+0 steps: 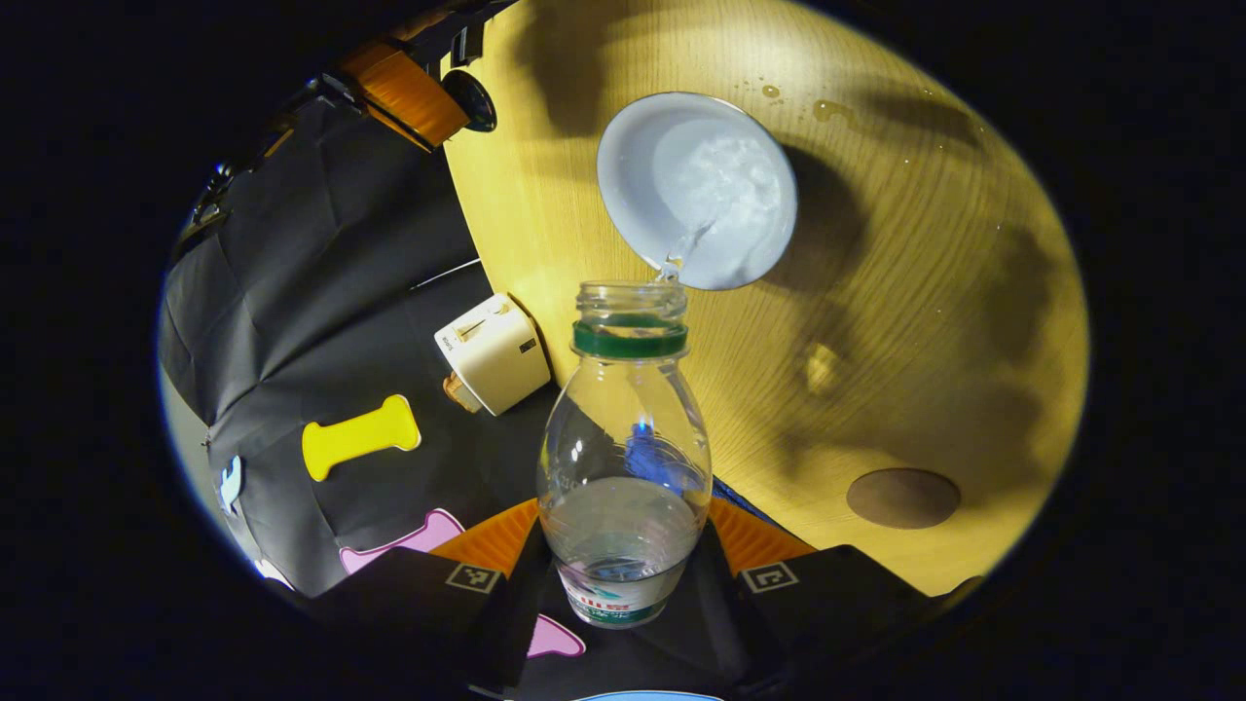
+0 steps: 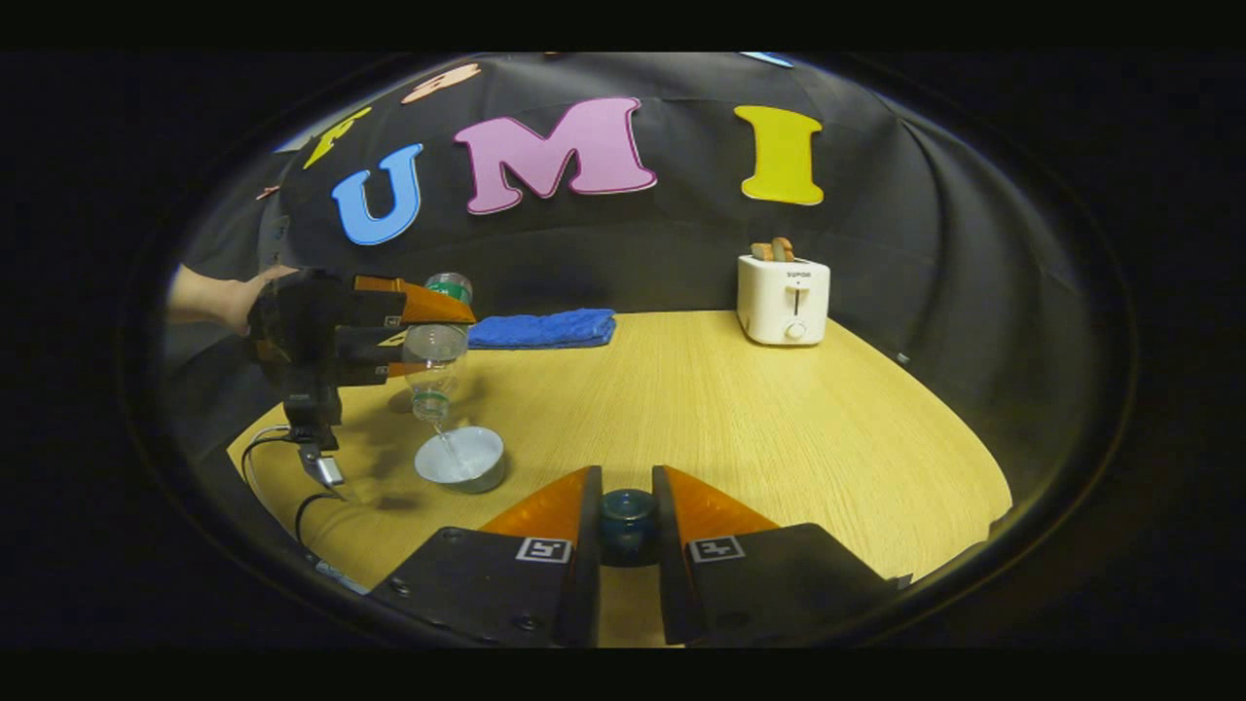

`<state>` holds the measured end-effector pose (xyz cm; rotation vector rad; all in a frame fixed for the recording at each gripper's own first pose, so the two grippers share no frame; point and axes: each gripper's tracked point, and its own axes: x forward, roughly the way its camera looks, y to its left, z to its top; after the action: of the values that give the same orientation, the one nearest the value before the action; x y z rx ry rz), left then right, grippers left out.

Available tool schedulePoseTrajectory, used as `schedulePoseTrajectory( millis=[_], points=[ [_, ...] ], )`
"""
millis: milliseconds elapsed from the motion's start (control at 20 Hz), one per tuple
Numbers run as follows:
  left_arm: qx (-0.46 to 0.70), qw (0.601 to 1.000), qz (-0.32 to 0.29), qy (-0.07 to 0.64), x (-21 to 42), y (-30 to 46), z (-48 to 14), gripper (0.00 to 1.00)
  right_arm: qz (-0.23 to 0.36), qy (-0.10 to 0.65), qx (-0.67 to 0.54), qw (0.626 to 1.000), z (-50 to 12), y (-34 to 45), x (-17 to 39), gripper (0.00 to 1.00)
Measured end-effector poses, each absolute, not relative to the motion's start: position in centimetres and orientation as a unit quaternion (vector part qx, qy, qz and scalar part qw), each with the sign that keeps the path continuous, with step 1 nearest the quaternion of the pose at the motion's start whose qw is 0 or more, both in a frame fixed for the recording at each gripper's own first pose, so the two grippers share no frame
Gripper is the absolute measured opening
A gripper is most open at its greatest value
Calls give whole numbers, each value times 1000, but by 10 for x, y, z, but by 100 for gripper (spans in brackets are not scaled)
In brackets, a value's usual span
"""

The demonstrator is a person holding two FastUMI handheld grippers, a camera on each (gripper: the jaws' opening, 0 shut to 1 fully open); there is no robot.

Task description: Open the teacup lid with one hand, grasp the water bottle and pour water into the teacup with the other hand; after pouring, place the water bottle on the coaster and then close the teacup lid.

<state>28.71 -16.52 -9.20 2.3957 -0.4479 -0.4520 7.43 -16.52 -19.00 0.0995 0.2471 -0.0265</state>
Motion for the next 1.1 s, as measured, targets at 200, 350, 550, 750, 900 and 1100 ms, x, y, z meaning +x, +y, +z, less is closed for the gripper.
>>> schedulePoseTrajectory(
  millis=[200,350,550,750,900,1100],
  points=[
    [916,319,-167,-174,286,-166,-86,74,-12,123,48,991,-189,-163,72,29],
    [917,315,-166,-178,285,-168,-81,74,-12,123,45,991,-188,-164,71,29],
    [918,313,-164,-180,284,-168,-76,74,-13,121,45,992,-183,-165,72,29],
    [919,310,-162,-181,286,-167,-71,75,-12,118,39,992,-177,-164,72,29],
    [918,313,-163,-181,287,-167,-70,75,-12,119,40,992,-177,-162,75,29],
    [914,327,-167,-174,287,-166,-73,75,-11,120,28,992,-177,-161,77,29]
  ],
)
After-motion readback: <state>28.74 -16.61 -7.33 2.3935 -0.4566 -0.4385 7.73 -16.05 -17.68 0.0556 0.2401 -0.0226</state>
